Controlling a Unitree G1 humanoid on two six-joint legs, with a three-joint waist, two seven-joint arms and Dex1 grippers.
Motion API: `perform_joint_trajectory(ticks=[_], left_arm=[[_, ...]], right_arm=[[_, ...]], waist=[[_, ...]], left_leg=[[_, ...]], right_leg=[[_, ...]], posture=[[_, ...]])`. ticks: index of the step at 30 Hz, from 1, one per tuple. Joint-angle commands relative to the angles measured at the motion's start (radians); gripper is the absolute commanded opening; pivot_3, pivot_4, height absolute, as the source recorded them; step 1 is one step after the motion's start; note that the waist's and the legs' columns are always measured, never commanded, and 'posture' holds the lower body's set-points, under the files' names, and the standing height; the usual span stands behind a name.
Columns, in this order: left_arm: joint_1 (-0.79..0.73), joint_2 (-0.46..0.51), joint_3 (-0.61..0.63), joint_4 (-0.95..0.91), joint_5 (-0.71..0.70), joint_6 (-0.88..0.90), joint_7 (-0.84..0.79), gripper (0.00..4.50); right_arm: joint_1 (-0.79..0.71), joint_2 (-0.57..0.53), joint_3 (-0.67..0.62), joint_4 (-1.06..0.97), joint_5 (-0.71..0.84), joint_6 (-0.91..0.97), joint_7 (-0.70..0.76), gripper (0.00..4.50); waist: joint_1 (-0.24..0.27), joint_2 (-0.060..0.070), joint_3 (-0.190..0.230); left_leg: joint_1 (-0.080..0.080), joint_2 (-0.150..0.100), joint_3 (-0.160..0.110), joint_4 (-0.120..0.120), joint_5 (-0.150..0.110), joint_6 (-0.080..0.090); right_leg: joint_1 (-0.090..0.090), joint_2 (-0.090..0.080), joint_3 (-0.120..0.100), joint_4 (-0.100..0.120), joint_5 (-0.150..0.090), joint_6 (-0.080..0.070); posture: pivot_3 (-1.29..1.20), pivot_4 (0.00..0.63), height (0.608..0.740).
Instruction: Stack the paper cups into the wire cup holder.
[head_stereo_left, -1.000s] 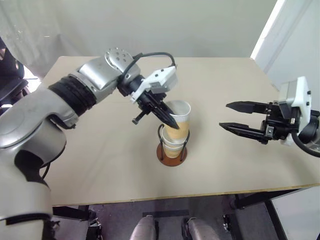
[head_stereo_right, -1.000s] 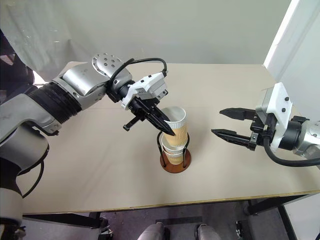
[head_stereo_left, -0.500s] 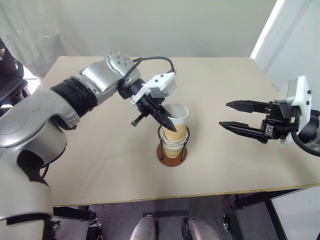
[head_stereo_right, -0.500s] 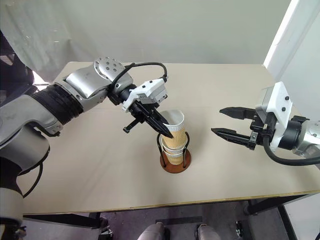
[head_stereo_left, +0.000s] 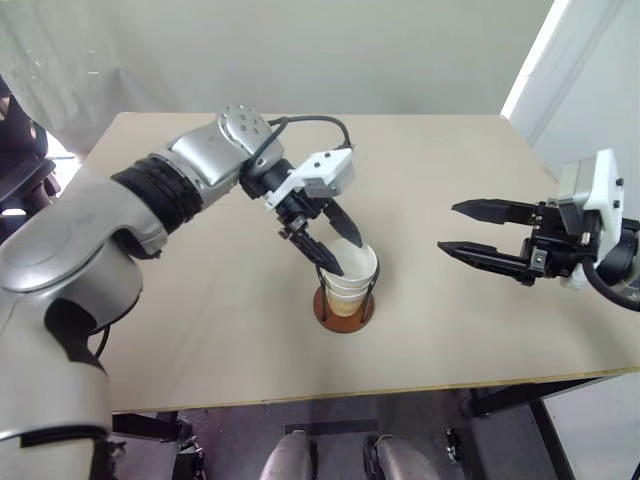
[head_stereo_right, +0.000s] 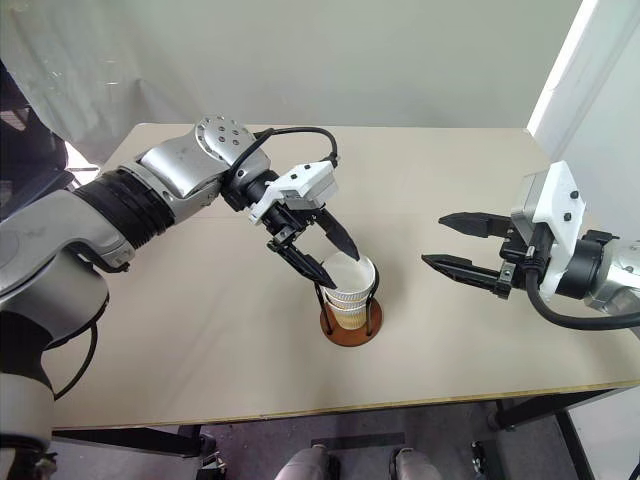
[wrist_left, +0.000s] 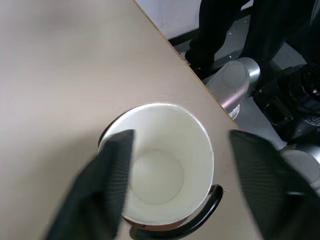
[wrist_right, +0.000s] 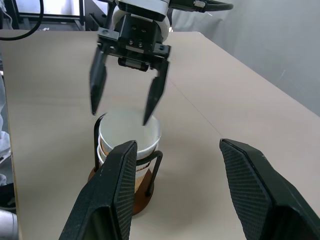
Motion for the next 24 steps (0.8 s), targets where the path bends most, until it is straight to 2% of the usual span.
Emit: perform_joint_trajectory(ticks=[1, 8, 12, 17, 21, 24], left_arm=[[-0.016, -0.003, 0.045, 0.013, 0.007, -0.025, -0.036, 4.48], [-0.019, -0.021, 0.158, 0.102, 0.033, -0.022, -0.036, 4.48], [0.011, 0.055, 0.316, 0.112, 0.041, 0.030, -0.036, 4.48], [0.082, 0.119, 0.505, 0.130, 0.134, 0.096, -0.036, 4.48], [0.217, 0.219, 0.727, 0.136, 0.260, 0.124, 0.066, 4.48], [0.313, 0.242, 0.866, 0.071, 0.313, 0.164, 0.168, 4.48]], right_arm=[[-0.017, -0.016, -0.008, -0.015, 0.007, -0.007, -0.008, 2.67], [-0.026, -0.018, 0.006, 0.003, -0.002, -0.021, 0.012, 2.67], [-0.064, -0.013, 0.061, 0.057, -0.034, -0.054, 0.058, 2.67], [-0.094, -0.018, 0.108, 0.158, -0.103, -0.117, 0.129, 2.67], [-0.180, -0.003, 0.210, 0.327, -0.224, -0.202, 0.191, 2.67], [-0.221, 0.018, 0.247, 0.410, -0.275, -0.244, 0.223, 2.67]], waist=[[0.000, 0.000, 0.000], [0.000, 0.000, 0.000], [-0.006, 0.000, 0.000], [-0.014, 0.001, 0.000], [-0.023, 0.001, 0.000], [-0.026, 0.001, 0.000]], left_leg=[[0.000, 0.000, 0.000, 0.000, 0.000, 0.000], [0.000, 0.000, 0.001, 0.000, 0.000, 0.000], [0.000, 0.000, 0.002, 0.000, 0.000, 0.000], [0.000, 0.001, 0.003, -0.001, 0.002, -0.003], [0.000, 0.001, 0.004, -0.001, 0.003, -0.005], [0.000, 0.002, 0.003, -0.001, 0.005, -0.008]], right_leg=[[0.000, 0.000, 0.000, 0.000, 0.000, 0.000], [0.000, 0.000, 0.000, 0.000, 0.000, 0.000], [-0.001, 0.000, 0.001, 0.000, 0.000, 0.000], [-0.002, 0.001, 0.002, 0.000, 0.000, 0.000], [-0.004, 0.002, 0.002, 0.001, 0.000, 0.000], [-0.005, 0.002, 0.003, 0.002, 0.001, -0.002]], posture=[[0.00, 0.150, 0.740], [0.00, 0.150, 0.740], [0.00, 0.150, 0.740], [0.00, 0.150, 0.740], [0.00, 0.150, 0.740], [0.00, 0.150, 0.740]])
